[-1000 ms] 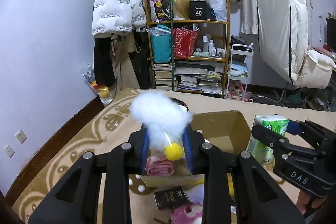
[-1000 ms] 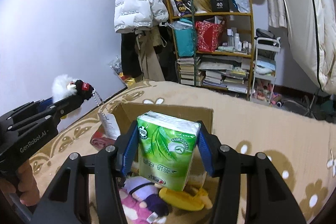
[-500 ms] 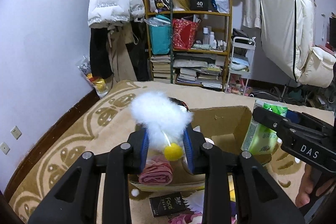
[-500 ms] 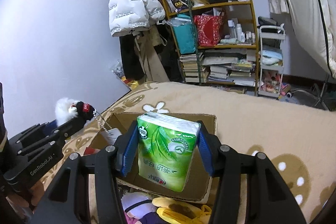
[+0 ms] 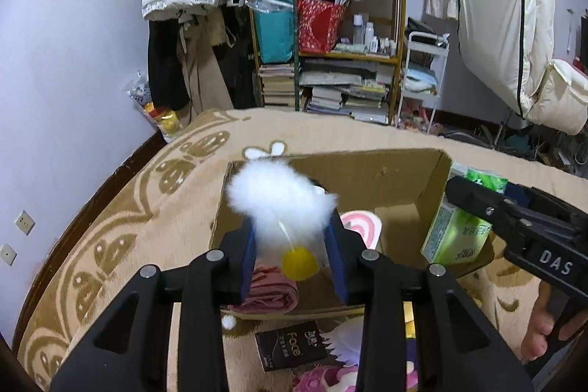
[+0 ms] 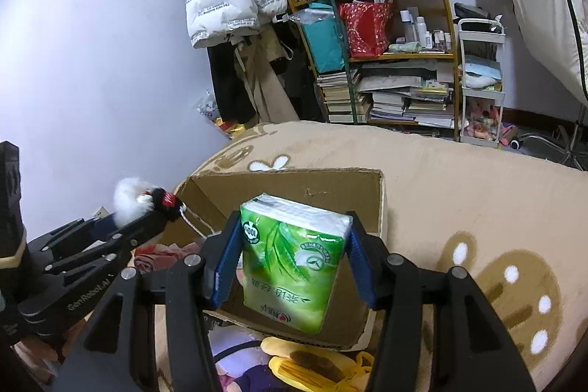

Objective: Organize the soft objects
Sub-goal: 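Release the white plush and tissue pack into the box, opening both tools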

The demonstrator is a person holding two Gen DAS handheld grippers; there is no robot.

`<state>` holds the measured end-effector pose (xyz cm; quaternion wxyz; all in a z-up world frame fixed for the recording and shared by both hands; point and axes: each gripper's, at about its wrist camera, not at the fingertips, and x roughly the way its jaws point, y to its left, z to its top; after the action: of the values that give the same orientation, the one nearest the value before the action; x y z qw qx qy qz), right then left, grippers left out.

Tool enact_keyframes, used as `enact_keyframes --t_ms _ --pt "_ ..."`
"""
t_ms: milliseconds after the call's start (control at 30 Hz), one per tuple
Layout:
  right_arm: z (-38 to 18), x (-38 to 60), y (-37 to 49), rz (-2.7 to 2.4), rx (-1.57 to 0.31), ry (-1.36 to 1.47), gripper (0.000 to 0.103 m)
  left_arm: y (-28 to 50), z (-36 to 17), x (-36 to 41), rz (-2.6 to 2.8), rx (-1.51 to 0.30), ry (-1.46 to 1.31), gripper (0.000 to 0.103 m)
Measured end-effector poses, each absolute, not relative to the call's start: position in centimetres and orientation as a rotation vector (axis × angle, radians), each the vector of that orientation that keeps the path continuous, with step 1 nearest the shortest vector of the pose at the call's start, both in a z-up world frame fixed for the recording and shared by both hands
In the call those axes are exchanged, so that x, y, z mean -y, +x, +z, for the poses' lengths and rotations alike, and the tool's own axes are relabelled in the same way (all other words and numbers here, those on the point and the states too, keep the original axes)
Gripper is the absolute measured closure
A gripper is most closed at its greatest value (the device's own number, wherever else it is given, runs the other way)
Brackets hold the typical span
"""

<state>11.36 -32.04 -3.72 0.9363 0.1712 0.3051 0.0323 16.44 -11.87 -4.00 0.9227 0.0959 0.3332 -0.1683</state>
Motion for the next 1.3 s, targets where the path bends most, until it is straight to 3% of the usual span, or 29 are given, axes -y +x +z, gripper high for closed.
enact_keyframes --t_ms 200,267,333,500,600,700,800,867,1033,1300 --pt "-3.8 31.8 10.9 0.073 -0.637 0.346 0.045 16.6 -4.1 11.5 -0.326 -0.723 0.197 0.067" --pt "-3.8 31.7 10.8 0.073 -0.641 0.344 0.045 16.6 -4.0 11.3 -0.317 -0.729 0.196 0.061" --pt "-3.8 31.6 10.6 0.075 -0.645 0.345 0.045 16.5 -3.7 10.9 -0.307 -0.721 0.187 0.048" --pt "-3.5 31.2 10.0 0.082 -0.644 0.343 0.040 15.9 -3.0 10.3 -0.295 -0.721 0.187 0.046" --pt "-3.1 31.2 9.5 0.082 -0.635 0.353 0.029 15.5 -2.6 9.8 -0.290 -0.733 0.175 0.034" --pt "-2.7 31.4 8.8 0.075 -0.634 0.374 0.026 14.8 -2.0 9.5 -0.288 -0.734 0.184 0.031" --pt "-2.2 31.7 7.8 0.065 -0.621 0.399 0.007 13.9 -1.4 9.1 -0.285 -0.731 0.181 0.020" --pt "-2.0 31.8 7.1 0.055 -0.616 0.403 0.004 13.4 -1.2 8.8 -0.284 -0.733 0.171 0.020" --pt "-1.7 31.6 5.7 0.046 -0.636 0.406 0.002 11.9 -0.6 8.2 -0.301 -0.757 0.168 0.011" --pt "-1.6 31.1 3.6 0.037 -0.658 0.429 0.001 9.7 -0.3 7.0 -0.291 -0.792 0.145 0.007"
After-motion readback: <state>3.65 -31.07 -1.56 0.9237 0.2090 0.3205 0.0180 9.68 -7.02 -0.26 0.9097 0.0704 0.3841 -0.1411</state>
